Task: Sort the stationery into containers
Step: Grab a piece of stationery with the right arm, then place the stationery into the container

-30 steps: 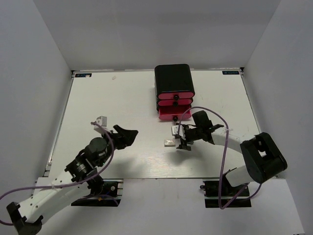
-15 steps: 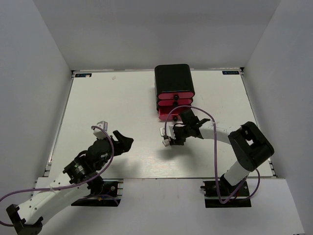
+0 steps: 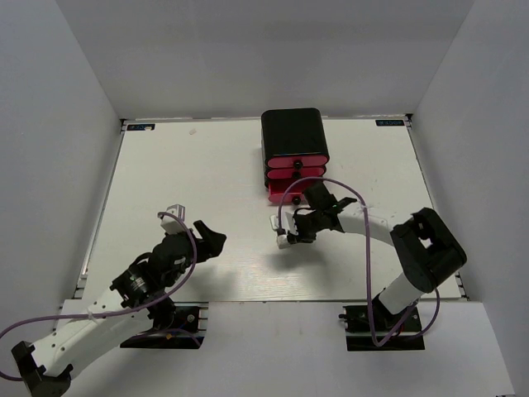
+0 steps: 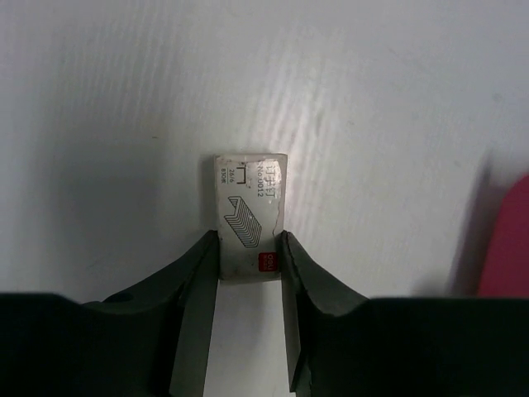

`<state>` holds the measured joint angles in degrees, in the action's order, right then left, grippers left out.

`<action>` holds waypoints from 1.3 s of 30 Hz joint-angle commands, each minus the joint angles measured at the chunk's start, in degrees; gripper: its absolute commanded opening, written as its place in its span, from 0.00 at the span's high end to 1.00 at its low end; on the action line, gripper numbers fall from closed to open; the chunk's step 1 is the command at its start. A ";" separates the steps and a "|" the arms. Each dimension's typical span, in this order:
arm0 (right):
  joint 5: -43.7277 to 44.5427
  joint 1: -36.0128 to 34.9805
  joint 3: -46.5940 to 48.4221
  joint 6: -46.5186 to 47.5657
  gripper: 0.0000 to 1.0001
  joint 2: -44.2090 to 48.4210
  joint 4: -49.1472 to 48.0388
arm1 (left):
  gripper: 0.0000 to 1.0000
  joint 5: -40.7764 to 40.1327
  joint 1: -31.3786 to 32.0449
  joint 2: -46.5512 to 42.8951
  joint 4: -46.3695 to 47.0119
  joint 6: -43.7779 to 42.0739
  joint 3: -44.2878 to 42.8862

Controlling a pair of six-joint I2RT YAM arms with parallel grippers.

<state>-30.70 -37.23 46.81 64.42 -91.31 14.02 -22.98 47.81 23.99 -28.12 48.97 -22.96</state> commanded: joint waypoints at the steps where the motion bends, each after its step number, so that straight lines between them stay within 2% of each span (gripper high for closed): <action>1: -0.95 2.07 2.50 -10.43 0.83 7.53 -3.71 | 0.19 0.31 0.09 0.53 1.49 -1.51 0.20; 5: 2.30 4.70 3.55 -16.43 0.85 11.50 -7.34 | 0.19 0.83 0.09 1.15 3.33 -2.04 0.20; 9: 4.24 7.34 2.85 -16.26 0.85 13.34 -7.87 | 0.19 1.36 0.09 1.76 4.65 -2.56 0.72; 17: 11.36 10.33 3.99 -16.61 0.85 10.10 -13.14 | 0.19 1.89 0.09 3.43 5.79 -3.18 0.72; 22: 14.61 11.39 6.98 -13.89 0.85 6.59 -15.52 | 0.19 2.42 0.09 3.43 6.32 -3.18 0.72; 26: 14.70 12.27 8.83 -10.20 0.82 4.39 -14.73 | 0.19 2.42 0.09 3.43 6.32 -3.18 0.72; 39: 14.09 12.80 10.50 0.70 0.82 0.17 -14.28 | 0.19 3.47 0.09 4.49 7.90 -3.18 1.25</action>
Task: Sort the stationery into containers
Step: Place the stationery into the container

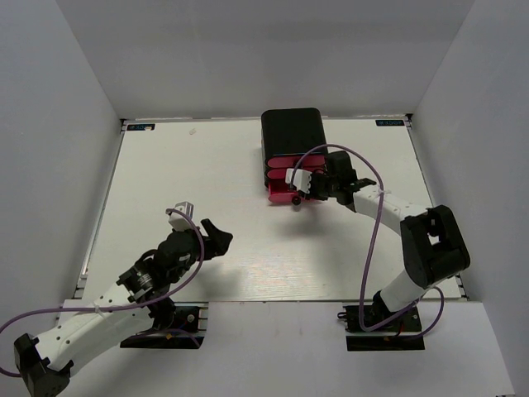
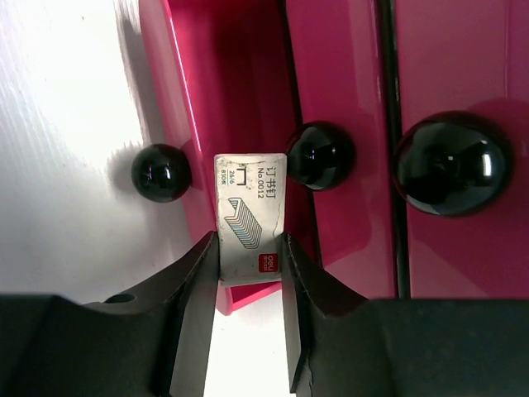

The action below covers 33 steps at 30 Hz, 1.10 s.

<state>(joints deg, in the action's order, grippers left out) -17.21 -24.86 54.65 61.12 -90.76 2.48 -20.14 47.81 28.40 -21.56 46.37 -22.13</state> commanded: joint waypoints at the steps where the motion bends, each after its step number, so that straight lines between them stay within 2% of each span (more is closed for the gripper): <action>1: 0.86 0.69 2.74 4.09 0.82 -0.56 -2.74 | 0.19 0.63 0.09 0.07 1.35 -0.58 0.42; 3: 1.04 0.60 3.35 4.53 0.82 -1.79 -2.92 | 0.19 0.63 0.09 0.07 1.35 -0.58 0.42; 6: 1.22 0.69 4.05 4.79 0.74 -2.66 -3.01 | 0.19 0.63 0.09 0.60 1.87 -0.58 0.42; 7: 1.39 0.87 4.32 4.80 0.65 -2.67 -2.92 | 0.19 0.63 0.09 0.60 1.87 -0.58 0.42; 9: 1.48 0.69 4.58 4.71 0.54 -3.11 -2.74 | 0.19 0.63 0.09 1.12 1.87 -1.11 0.42; 11: 1.22 0.87 4.85 4.27 0.47 -2.84 -2.57 | 0.19 1.15 0.09 1.13 2.40 -1.11 0.42; 18: -0.72 1.04 2.74 2.95 0.46 1.11 -3.10 | 0.19 1.16 0.09 2.18 3.63 -1.11 0.42; 21: -1.77 1.22 1.78 1.72 0.56 3.83 -3.09 | 0.19 1.68 0.09 2.80 3.63 -1.11 0.42; 22: -2.12 1.39 0.64 0.76 0.64 5.14 -3.36 | 0.19 1.68 0.09 2.80 3.63 -1.11 0.42; 23: -2.73 1.48 0.37 0.67 0.86 6.46 -3.01 | 0.19 1.68 0.09 3.32 4.24 -1.11 0.42; 24: -5.96 1.74 0.11 1.19 0.95 7.52 -2.57 | 0.19 1.68 0.09 3.33 4.25 -1.63 0.42; 25: -7.56 1.92 -0.07 3.19 1.00 7.88 2.13 | 0.19 1.68 0.09 3.33 4.25 -1.63 0.42; 27: -16.67 2.62 0.80 9.76 1.00 7.88 8.21 | 0.19 1.68 0.09 3.33 4.86 -1.63 0.42; 28: -20.02 2.97 1.85 15.46 1.00 7.53 18.51 | 0.19 2.21 0.09 3.33 4.86 -1.63 0.42; 31: -23.04 2.72 3.79 23.67 1.00 3.85 29.02 | 0.19 2.21 0.09 3.33 4.86 -1.63 0.42; 33: -22.26 2.45 3.79 24.13 1.00 2.00 28.81 | 0.19 2.21 0.09 3.33 4.16 -1.63 -0.11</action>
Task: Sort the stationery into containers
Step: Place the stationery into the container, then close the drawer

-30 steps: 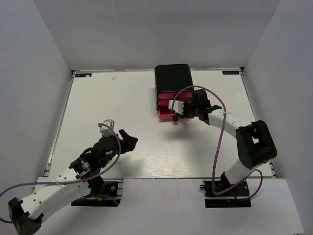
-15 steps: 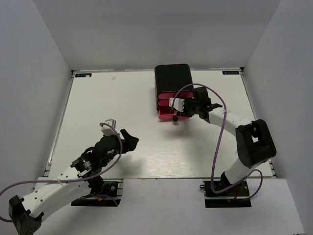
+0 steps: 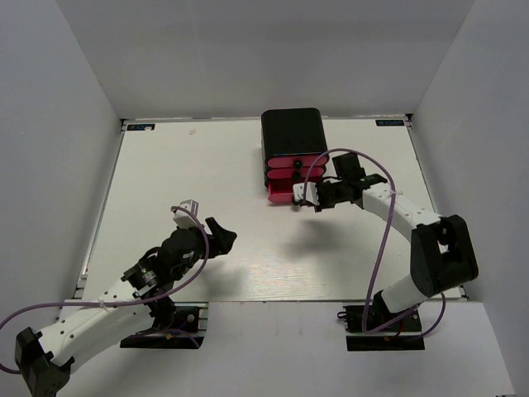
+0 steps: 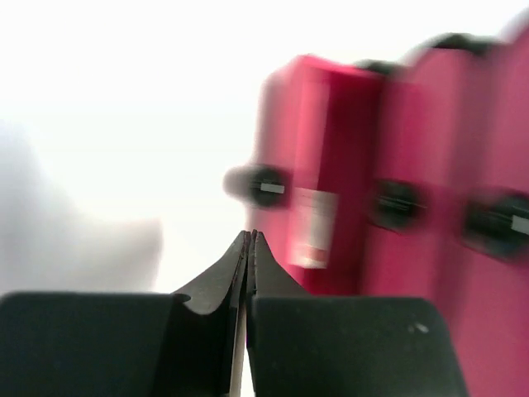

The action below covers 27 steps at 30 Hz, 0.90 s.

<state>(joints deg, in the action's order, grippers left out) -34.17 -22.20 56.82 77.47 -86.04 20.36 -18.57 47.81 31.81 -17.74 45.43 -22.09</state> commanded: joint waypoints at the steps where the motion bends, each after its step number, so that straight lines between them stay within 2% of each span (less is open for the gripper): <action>1: -4.77 -0.22 1.46 7.61 1.00 -3.08 10.93 | 0.19 0.64 0.09 -0.08 -0.27 -0.69 -0.15; 7: 0.41 -0.57 1.37 3.40 1.00 -6.51 4.35 | 0.19 0.64 0.09 -1.75 -0.81 -0.69 -0.15; 10: 5.59 -1.00 -1.00 -1.88 0.99 -7.47 -6.35 | 0.19 0.64 0.09 -1.75 -0.81 -0.17 -0.15; 13: 8.68 -1.01 -1.10 -4.08 0.99 -8.88 -10.94 | 0.19 0.64 0.09 -1.75 -0.81 -0.17 -0.15; 17: 12.02 -1.36 -1.18 -6.02 0.94 -10.99 -14.82 | 0.19 0.64 0.09 -1.75 -1.34 -0.17 -0.15; 19: 12.55 -1.62 -0.92 -6.19 0.89 -11.69 -15.70 | 0.19 0.64 0.09 -1.75 -1.34 -0.17 -0.15; 22: 13.08 -1.71 -0.31 -6.80 0.75 -12.66 -16.23 | 0.19 0.11 0.09 -1.75 -1.34 -0.17 -0.15; 23: 13.17 -1.62 -0.13 -6.98 0.66 -12.84 -16.58 | 0.19 0.11 0.09 -1.75 -1.34 -0.17 -0.15; 26: 13.34 -1.62 0.40 -7.16 0.59 -13.54 -17.11 | 0.19 0.11 0.09 -1.75 -1.34 0.36 -0.15; 27: 13.34 -1.62 0.57 -7.25 0.53 -13.71 -17.11 | 0.19 0.11 0.09 -1.75 -1.34 0.36 -0.15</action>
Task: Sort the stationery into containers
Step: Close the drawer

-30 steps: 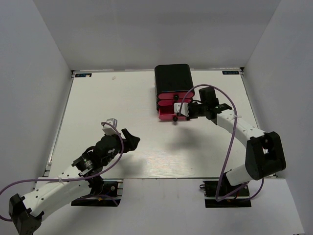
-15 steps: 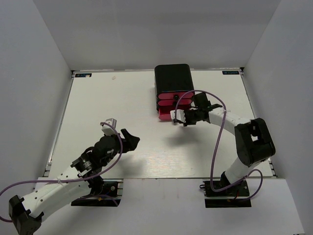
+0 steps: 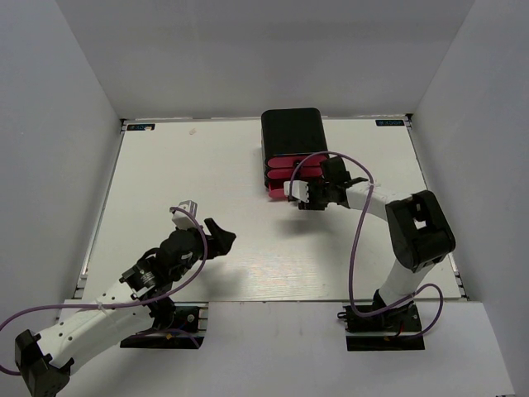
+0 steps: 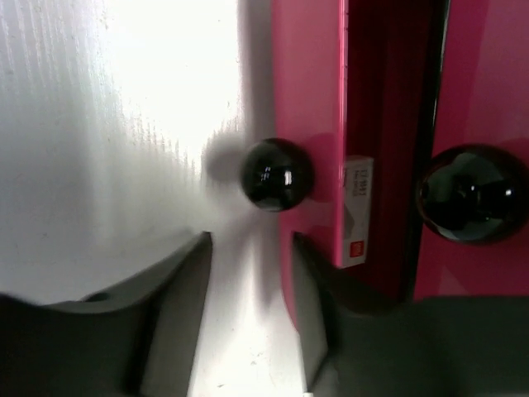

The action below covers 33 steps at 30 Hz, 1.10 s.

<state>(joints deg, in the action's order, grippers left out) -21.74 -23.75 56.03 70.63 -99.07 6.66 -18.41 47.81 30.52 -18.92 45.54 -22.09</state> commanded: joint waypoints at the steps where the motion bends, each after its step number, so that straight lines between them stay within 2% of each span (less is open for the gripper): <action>1: 0.91 -0.16 1.54 -0.49 0.49 -0.86 -3.84 | 0.19 -0.04 0.09 -0.46 -0.68 0.25 -0.15; 5: 0.73 -0.07 2.59 -0.67 0.29 -2.00 -3.75 | 0.19 -0.04 0.09 -0.46 -0.68 0.25 -0.15; 8: 0.82 -0.16 3.29 -0.67 0.10 -2.45 -3.58 | 0.19 -0.04 0.09 -0.46 -1.29 0.25 -0.15; 18: 1.26 -0.25 4.18 -1.37 0.10 -3.33 -4.55 | 0.19 -0.56 0.09 -0.46 -1.91 0.78 -0.67; 24: 0.29 -0.07 -0.29 -0.85 0.10 0.97 -3.93 | 0.19 -0.57 0.09 -0.46 -1.91 0.78 -0.68; 30: -3.30 0.10 -8.65 -4.35 0.10 13.87 -0.77 | 0.19 -0.57 0.09 -0.46 -1.91 0.78 -0.68; 33: -4.72 0.11 -12.16 -16.78 0.10 22.06 -1.56 | 0.19 -0.57 0.09 -0.46 -1.39 -0.36 -0.68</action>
<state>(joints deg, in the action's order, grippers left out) -23.11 -23.75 46.09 64.77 -83.81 5.74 -18.48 47.81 30.52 -20.14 46.09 -22.11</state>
